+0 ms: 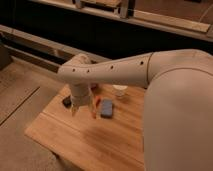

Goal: Wipe the white sponge on the table

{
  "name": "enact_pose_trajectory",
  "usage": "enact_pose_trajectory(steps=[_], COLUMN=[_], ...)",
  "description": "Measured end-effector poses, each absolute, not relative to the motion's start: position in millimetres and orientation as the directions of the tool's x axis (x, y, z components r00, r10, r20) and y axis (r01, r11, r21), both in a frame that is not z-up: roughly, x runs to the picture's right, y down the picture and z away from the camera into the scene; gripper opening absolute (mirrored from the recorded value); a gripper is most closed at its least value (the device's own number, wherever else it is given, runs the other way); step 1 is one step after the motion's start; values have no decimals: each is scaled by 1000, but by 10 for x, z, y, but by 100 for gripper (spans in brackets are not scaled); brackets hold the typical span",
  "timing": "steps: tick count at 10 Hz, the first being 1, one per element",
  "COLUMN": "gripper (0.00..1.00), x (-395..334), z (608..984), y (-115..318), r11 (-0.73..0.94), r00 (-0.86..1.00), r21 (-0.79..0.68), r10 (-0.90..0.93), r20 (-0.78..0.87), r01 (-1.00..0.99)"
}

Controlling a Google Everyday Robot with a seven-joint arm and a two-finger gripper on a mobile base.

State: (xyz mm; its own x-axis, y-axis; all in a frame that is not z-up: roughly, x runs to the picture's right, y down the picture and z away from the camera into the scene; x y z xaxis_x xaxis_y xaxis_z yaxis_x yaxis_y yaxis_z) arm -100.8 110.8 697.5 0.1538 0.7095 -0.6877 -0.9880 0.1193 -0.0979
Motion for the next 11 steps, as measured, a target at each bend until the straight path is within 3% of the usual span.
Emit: enact_pose_trajectory(steps=[5,11], gripper=[65,65], x=[-659,-26], z=[7205,7458], y=[561,822], r11=[-122,-252], r00=[-76,-196], r21=[-24,19], r10=[751,702], r20=[-655,-685], r01=[-992,-968])
